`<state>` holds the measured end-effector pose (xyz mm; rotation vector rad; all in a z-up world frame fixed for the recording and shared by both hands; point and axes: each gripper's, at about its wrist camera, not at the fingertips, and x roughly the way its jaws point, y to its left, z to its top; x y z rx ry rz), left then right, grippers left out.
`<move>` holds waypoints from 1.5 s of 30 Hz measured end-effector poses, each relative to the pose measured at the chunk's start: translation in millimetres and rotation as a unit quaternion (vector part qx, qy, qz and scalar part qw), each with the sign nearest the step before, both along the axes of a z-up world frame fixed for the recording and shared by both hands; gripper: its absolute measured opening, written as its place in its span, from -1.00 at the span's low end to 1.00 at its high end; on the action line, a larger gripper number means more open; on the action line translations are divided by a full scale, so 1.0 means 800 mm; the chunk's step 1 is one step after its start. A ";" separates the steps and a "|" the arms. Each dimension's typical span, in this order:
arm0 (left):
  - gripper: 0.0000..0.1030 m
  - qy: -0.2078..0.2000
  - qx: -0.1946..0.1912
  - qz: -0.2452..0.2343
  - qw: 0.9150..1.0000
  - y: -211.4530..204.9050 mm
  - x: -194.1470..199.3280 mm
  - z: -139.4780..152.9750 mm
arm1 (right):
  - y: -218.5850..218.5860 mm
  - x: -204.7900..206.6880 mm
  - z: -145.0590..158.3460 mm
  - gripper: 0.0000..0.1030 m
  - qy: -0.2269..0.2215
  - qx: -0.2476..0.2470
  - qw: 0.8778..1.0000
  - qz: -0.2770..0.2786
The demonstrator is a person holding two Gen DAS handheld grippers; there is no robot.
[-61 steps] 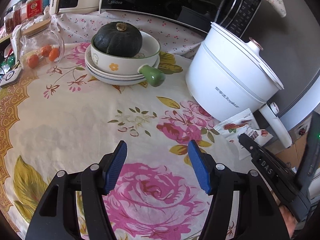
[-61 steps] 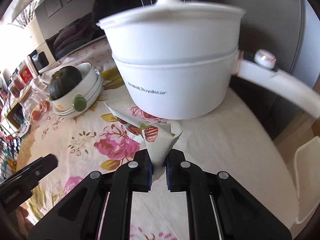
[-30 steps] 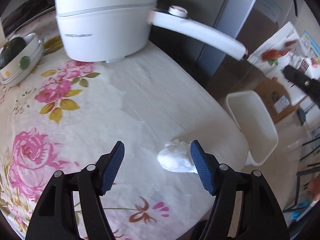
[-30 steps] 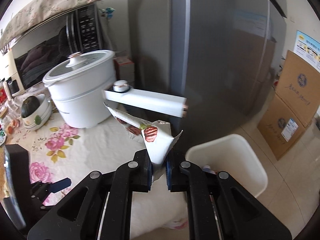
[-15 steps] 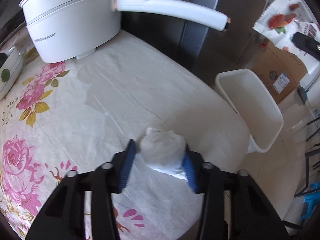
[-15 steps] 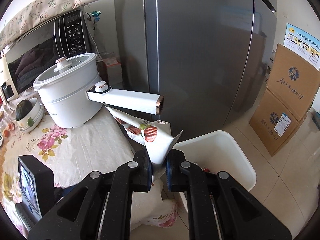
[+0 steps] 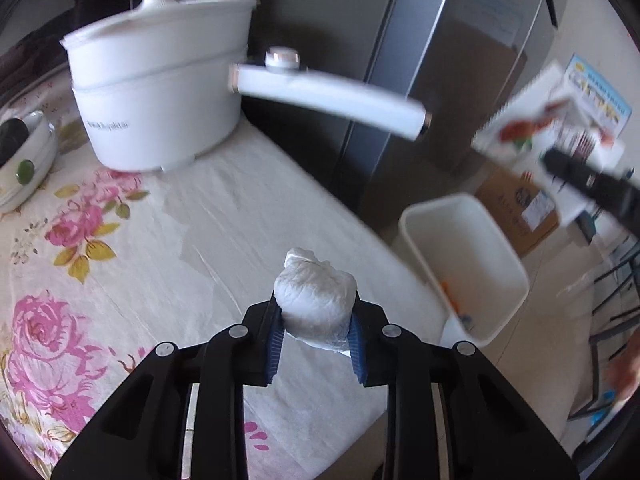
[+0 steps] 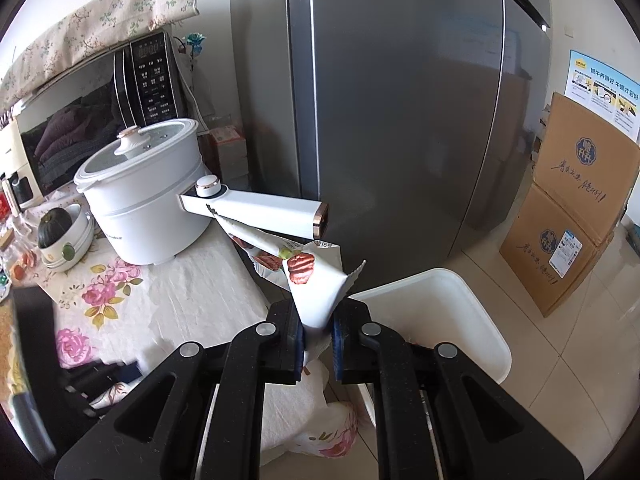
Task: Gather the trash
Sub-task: 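Carry the packet and tissue over the bin and open the right tool, then lower the white tissue into the bin and open the left tool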
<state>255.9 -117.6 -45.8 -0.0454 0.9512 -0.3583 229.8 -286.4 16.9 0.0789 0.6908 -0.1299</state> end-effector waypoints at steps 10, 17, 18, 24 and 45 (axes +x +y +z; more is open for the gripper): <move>-0.46 -0.077 -0.039 -0.002 0.996 -0.037 -0.028 0.074 | -0.039 -0.021 0.016 -0.82 -0.025 0.010 0.999 -0.020; -0.46 -0.076 -0.053 -0.027 0.995 -0.085 -0.040 0.076 | -0.080 -0.030 0.015 -0.82 -0.029 0.024 0.998 -0.046; -0.46 -0.076 -0.054 -0.029 0.995 -0.092 -0.040 0.077 | -0.084 -0.031 0.014 -0.82 -0.029 0.022 0.998 -0.049; -0.46 -0.068 -0.057 -0.043 0.995 -0.128 -0.041 0.074 | -0.122 -0.032 -0.002 -0.82 -0.021 0.025 0.996 -0.078; -0.45 -0.049 -0.035 -0.072 0.996 -0.241 -0.030 0.053 | -0.244 -0.031 -0.056 0.44 0.022 0.044 0.982 -0.183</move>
